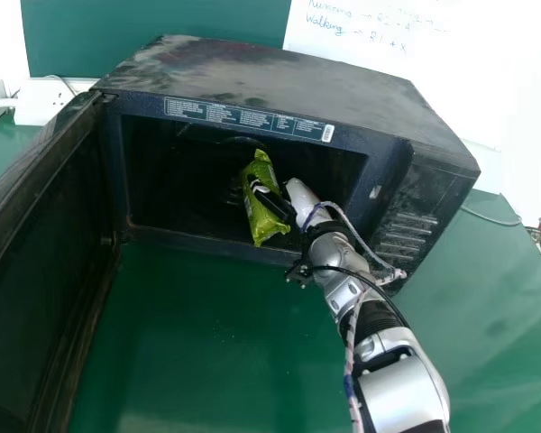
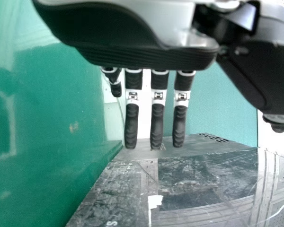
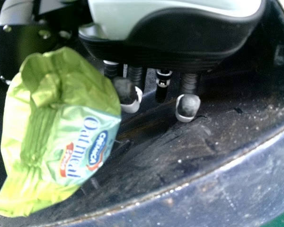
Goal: Put biscuit inside oven
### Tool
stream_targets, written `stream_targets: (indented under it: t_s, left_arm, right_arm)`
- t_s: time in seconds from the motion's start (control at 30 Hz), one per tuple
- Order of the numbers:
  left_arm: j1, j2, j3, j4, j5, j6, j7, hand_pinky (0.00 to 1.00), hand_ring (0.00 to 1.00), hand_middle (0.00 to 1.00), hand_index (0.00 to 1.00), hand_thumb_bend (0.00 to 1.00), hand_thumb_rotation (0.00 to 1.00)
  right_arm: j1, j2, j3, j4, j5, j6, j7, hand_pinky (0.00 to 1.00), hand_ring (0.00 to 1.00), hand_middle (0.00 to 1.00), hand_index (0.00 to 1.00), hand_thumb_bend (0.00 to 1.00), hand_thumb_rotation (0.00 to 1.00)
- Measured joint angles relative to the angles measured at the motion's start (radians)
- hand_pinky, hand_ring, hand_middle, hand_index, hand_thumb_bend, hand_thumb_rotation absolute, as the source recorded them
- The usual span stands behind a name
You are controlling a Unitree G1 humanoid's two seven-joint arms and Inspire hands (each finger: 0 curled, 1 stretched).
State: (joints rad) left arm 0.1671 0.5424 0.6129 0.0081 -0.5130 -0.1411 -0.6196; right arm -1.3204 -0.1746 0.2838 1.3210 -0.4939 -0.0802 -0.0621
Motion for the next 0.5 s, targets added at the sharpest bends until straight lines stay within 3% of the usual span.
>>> stream_targets:
  t_s: [0.03, 0.07, 0.1, 0.2, 0.27, 0.33, 0.37, 0.4, 0.5]
  left_arm:
    - [-0.001, 0.000, 0.000, 0.004, -0.013, 0.000, -0.012, 0.48, 0.58, 0.63, 0.63, 0.82, 0.50]
    - [-0.005, 0.000, 0.001, 0.014, -0.025, 0.000, -0.028, 0.49, 0.58, 0.64, 0.63, 0.82, 0.50]
    - [-0.010, 0.000, 0.001, 0.029, -0.042, 0.000, -0.047, 0.49, 0.58, 0.64, 0.63, 0.82, 0.50]
    - [-0.019, 0.002, 0.002, 0.056, -0.074, 0.016, -0.082, 0.43, 0.53, 0.60, 0.63, 0.82, 0.51]
    - [-0.018, 0.008, 0.002, 0.056, -0.086, 0.050, -0.083, 0.47, 0.56, 0.62, 0.63, 0.82, 0.52]
    - [-0.018, 0.011, 0.002, 0.056, -0.097, 0.070, -0.089, 0.46, 0.55, 0.61, 0.63, 0.82, 0.53]
    - [-0.019, 0.012, 0.003, 0.056, -0.098, 0.076, -0.091, 0.47, 0.56, 0.61, 0.63, 0.82, 0.52]
    - [-0.019, 0.012, 0.003, 0.054, -0.101, 0.087, -0.091, 0.47, 0.55, 0.61, 0.63, 0.82, 0.52]
    - [-0.017, 0.012, 0.006, 0.039, -0.120, 0.131, -0.076, 0.46, 0.54, 0.59, 0.61, 0.83, 0.53]
  right_arm:
    - [0.000, 0.000, 0.000, 0.000, 0.000, 0.001, 0.000, 0.05, 0.00, 0.01, 0.21, 0.79, 0.00]
    - [0.000, 0.000, -0.001, 0.000, 0.000, 0.003, 0.000, 0.10, 0.00, 0.05, 0.36, 0.63, 0.02]
    - [0.000, 0.000, -0.001, 0.000, 0.000, 0.004, 0.000, 0.12, 0.00, 0.07, 0.42, 0.57, 0.03]
    - [-0.002, 0.000, -0.002, 0.000, 0.001, 0.004, 0.000, 0.23, 0.11, 0.27, 0.48, 0.53, 0.04]
    - [-0.002, 0.000, -0.003, 0.000, 0.001, 0.001, 0.000, 0.29, 0.20, 0.43, 0.49, 0.52, 0.05]
    - [-0.002, 0.000, -0.004, 0.000, 0.001, -0.004, 0.000, 0.32, 0.24, 0.51, 0.49, 0.52, 0.05]
    - [-0.002, 0.000, -0.005, -0.001, 0.003, -0.006, -0.001, 0.33, 0.26, 0.55, 0.56, 0.74, 0.03]
    - [-0.002, 0.000, -0.007, -0.001, 0.005, -0.009, -0.001, 0.34, 0.29, 0.66, 0.64, 0.89, 0.04]
    - [-0.002, -0.001, -0.009, -0.001, 0.011, -0.017, -0.001, 0.34, 0.36, 0.88, 0.75, 0.99, 0.14]
